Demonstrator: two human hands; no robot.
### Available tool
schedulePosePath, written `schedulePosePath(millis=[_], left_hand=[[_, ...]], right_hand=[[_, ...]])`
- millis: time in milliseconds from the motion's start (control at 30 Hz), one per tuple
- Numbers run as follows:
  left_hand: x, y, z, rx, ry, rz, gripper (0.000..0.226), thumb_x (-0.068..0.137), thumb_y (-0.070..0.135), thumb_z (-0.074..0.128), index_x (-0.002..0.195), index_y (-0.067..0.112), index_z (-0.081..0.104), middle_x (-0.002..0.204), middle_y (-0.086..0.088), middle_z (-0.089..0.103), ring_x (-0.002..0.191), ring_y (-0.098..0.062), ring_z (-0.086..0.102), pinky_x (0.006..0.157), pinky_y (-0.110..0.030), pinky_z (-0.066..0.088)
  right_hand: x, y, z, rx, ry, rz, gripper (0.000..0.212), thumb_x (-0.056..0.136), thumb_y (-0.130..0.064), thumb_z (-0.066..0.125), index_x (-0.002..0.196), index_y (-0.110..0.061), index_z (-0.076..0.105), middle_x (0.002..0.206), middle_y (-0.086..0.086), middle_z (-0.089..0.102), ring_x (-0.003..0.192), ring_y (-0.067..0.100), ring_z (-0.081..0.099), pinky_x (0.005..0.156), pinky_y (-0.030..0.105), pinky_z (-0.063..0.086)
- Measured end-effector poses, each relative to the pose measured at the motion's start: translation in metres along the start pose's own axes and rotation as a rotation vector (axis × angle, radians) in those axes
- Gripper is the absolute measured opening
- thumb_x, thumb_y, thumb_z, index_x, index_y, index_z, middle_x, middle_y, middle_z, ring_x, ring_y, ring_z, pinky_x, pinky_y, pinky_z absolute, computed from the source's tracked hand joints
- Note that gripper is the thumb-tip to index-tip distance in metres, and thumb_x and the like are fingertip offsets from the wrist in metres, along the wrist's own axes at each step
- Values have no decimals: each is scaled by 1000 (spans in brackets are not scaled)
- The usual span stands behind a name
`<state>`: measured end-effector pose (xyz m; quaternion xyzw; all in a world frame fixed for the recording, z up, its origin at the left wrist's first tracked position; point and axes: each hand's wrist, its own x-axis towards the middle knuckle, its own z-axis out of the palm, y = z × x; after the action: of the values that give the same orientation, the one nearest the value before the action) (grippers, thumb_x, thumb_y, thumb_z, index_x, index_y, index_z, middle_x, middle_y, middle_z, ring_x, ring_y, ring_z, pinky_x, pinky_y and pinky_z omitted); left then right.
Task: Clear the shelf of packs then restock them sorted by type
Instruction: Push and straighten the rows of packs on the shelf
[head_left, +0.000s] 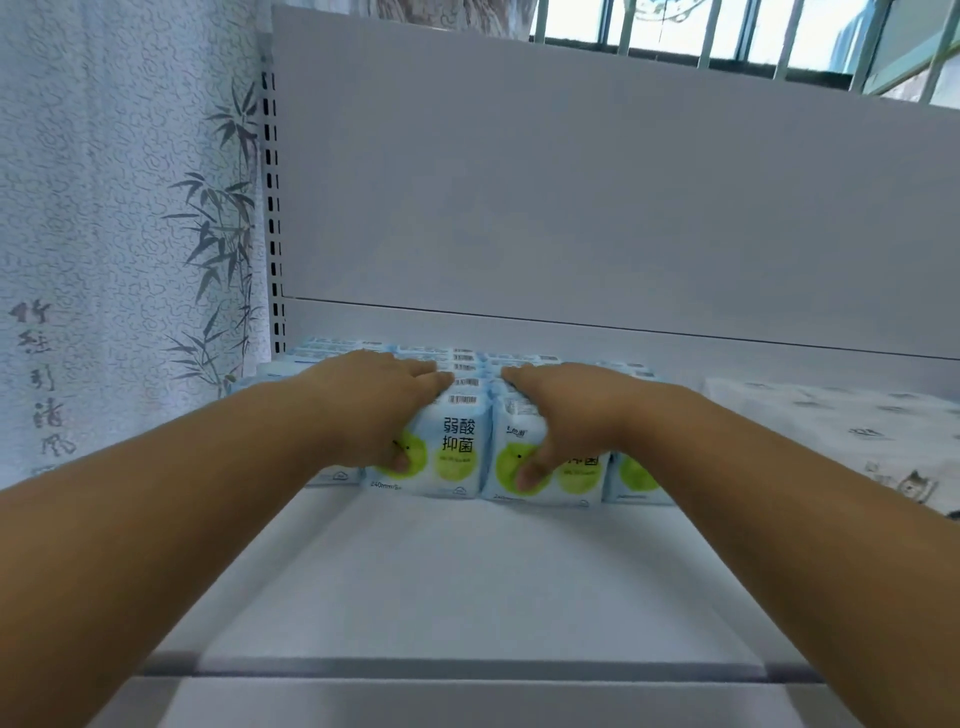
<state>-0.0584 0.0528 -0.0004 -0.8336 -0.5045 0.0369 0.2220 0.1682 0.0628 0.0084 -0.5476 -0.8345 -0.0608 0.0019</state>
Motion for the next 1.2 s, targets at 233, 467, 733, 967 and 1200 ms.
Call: schedulePosePath(millis=[233,467,733,967,1200], left_hand=[[20,52,-12,-143,138,20,112,74,73,63,157,26,4,165,2,7,149,-17,18,119,-34,19],[35,78,-8,-54,206,12,91,81,62,63,153,24,22,155,2,34,138,-20,38,112,-35,30],[43,100,-22,-71,328,81,104,74,65,67,154,19,18,154,-3,33,139,-22,35,114,-35,28],[71,130,-20,-68,281,23,82,80,49,68,145,16,32,137,-3,51,121,-23,51,99,-38,44],[66,127,-23,-161,252,27,93,83,67,56,154,20,19,157,2,32,139,-20,37,112,-35,34]], right_hand=[[-22,43,-8,-36,-46,40,133,47,-73,81,154,-30,14,156,-5,28,136,19,38,111,38,36],[-16,49,10,65,37,69,97,50,-62,86,130,-29,44,123,-7,54,105,18,55,93,37,49],[-44,75,-6,280,46,120,101,55,-80,70,142,-38,39,137,-13,54,116,12,56,100,33,45],[-54,83,6,311,119,243,67,99,-61,15,148,-25,41,153,3,41,141,22,36,114,35,26],[-54,107,6,669,372,300,68,99,-61,18,140,-19,52,141,7,54,128,26,50,105,37,35]])
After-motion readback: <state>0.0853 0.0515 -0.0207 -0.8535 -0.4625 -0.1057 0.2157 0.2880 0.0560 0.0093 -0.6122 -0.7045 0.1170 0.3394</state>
